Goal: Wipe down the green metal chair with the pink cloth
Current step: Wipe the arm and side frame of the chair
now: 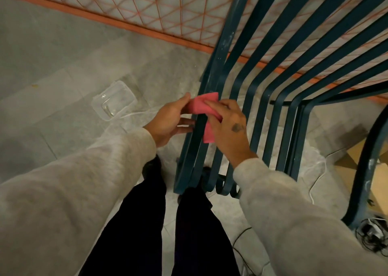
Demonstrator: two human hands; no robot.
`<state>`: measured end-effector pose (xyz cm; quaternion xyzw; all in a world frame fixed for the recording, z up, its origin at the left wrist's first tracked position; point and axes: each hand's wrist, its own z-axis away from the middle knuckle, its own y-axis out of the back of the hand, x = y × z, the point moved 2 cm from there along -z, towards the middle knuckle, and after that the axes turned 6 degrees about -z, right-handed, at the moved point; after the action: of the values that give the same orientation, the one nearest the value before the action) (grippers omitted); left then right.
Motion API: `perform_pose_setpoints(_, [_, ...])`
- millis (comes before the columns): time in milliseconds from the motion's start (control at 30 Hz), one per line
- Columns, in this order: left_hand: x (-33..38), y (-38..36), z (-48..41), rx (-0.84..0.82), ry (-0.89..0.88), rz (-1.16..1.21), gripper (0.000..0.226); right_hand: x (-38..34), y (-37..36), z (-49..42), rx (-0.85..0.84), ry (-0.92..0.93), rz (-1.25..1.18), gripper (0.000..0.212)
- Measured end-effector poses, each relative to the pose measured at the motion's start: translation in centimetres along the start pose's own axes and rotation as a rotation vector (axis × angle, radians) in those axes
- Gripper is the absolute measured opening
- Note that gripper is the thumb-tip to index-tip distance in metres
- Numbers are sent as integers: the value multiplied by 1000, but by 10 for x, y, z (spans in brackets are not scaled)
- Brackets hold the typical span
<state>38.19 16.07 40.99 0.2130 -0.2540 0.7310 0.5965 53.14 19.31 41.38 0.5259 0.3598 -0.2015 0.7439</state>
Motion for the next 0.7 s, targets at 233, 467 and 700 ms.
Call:
perform_pose_setpoints(233, [-1, 0, -7, 7, 24, 76, 47, -6, -7, -8, 102, -11, 18, 35])
perform_pose_setpoints(467, [-2, -2, -6, 32, 23, 114, 47, 4, -12, 42, 3, 76, 59, 34])
perform_pose_setpoints(700, [-2, -2, -7, 1, 18, 101, 49, -5, 8, -32, 75, 22, 33, 29])
